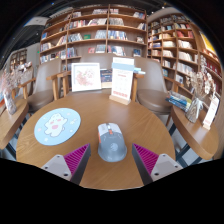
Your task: Arrange mouse
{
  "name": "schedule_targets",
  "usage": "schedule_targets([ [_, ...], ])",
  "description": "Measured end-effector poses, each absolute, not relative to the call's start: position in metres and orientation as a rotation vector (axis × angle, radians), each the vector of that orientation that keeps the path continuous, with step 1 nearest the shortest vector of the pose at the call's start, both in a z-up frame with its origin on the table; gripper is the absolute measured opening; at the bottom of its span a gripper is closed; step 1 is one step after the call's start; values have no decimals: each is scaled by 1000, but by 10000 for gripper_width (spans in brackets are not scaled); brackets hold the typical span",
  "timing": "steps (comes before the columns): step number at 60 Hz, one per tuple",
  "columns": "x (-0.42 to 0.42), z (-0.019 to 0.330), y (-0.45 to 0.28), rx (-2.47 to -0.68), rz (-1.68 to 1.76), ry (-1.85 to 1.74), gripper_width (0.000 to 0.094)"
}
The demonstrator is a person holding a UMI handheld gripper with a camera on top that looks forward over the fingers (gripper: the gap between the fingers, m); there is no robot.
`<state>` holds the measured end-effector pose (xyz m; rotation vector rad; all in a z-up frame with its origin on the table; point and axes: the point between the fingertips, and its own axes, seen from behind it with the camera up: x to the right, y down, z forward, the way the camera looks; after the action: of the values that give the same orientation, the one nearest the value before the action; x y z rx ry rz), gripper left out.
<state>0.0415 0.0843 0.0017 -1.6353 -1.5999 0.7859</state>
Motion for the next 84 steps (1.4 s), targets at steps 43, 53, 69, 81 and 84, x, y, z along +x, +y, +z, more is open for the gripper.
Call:
schedule_targets([
  [43,-21,-3,100,-1671,726,-1595,453],
  [53,-20,60,61,-1648,849,-1578,451],
  [69,-47,106,-76,-1562,1033,-1640,451],
  [81,-61,38,-115,-1635,921,-1694,451],
  [84,-62,21,-116,-1659,892,-1699,450],
])
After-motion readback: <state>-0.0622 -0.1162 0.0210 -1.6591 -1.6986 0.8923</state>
